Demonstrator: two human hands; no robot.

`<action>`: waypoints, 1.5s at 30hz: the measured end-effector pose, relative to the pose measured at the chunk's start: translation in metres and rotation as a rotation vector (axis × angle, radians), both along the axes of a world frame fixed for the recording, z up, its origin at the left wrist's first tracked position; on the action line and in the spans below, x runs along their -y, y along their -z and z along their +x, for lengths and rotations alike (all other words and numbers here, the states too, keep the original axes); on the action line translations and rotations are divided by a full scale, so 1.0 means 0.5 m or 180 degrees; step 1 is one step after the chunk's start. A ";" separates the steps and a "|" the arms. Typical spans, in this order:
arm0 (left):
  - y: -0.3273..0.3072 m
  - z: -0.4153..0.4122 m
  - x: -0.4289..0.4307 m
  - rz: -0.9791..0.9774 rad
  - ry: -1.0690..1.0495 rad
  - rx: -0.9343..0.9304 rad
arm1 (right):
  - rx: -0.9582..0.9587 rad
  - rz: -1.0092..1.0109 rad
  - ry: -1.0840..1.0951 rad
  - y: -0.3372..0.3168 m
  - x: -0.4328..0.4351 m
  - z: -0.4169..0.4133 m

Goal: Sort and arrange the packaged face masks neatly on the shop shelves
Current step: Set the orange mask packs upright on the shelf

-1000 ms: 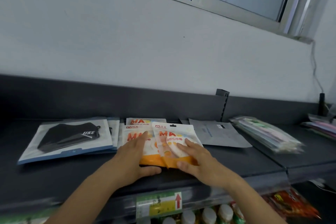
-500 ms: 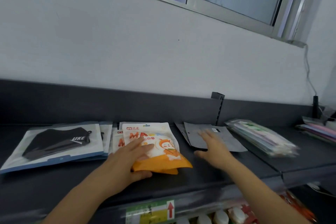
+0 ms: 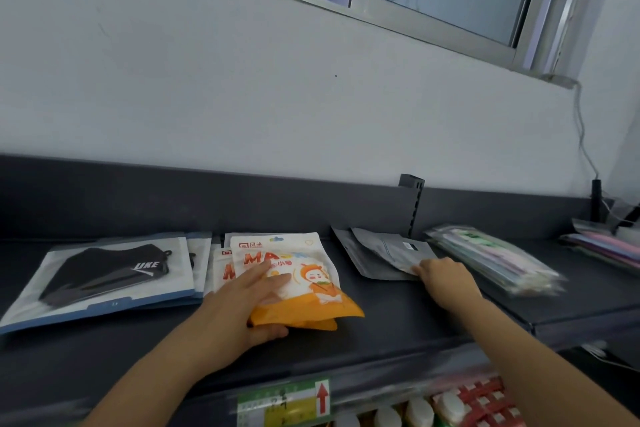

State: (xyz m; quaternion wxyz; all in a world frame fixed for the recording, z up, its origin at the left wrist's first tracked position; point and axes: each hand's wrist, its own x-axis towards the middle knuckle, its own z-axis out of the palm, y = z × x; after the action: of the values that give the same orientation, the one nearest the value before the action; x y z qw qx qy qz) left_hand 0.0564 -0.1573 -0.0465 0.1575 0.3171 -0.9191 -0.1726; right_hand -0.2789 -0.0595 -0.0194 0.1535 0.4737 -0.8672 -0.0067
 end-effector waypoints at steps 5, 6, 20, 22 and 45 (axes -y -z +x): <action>0.002 -0.003 0.003 0.0000 0.0013 -0.0005 | 0.0206 -0.0191 -0.0172 -0.005 -0.010 0.009; 0.002 -0.002 0.003 -0.0006 0.0025 -0.0018 | 0.0260 -0.0210 -0.0231 -0.005 -0.009 0.019; -0.005 0.007 -0.011 -0.0256 0.0235 -0.0612 | 0.0895 -0.0312 -0.1145 0.006 -0.020 0.168; -0.007 0.009 -0.012 -0.0299 0.0243 -0.0730 | 0.1125 -0.0248 -0.1236 0.006 -0.020 0.190; -0.050 0.031 -0.004 -0.0828 -0.0883 -0.2924 | 0.1111 -0.0302 -0.1076 0.038 -0.021 0.215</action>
State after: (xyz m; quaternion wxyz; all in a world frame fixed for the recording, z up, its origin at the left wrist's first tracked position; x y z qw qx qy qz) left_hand 0.0718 -0.1552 -0.0215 0.6060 0.3053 -0.7178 -0.1558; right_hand -0.1712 -0.0488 -0.0386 0.0224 0.5983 -0.7883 0.1418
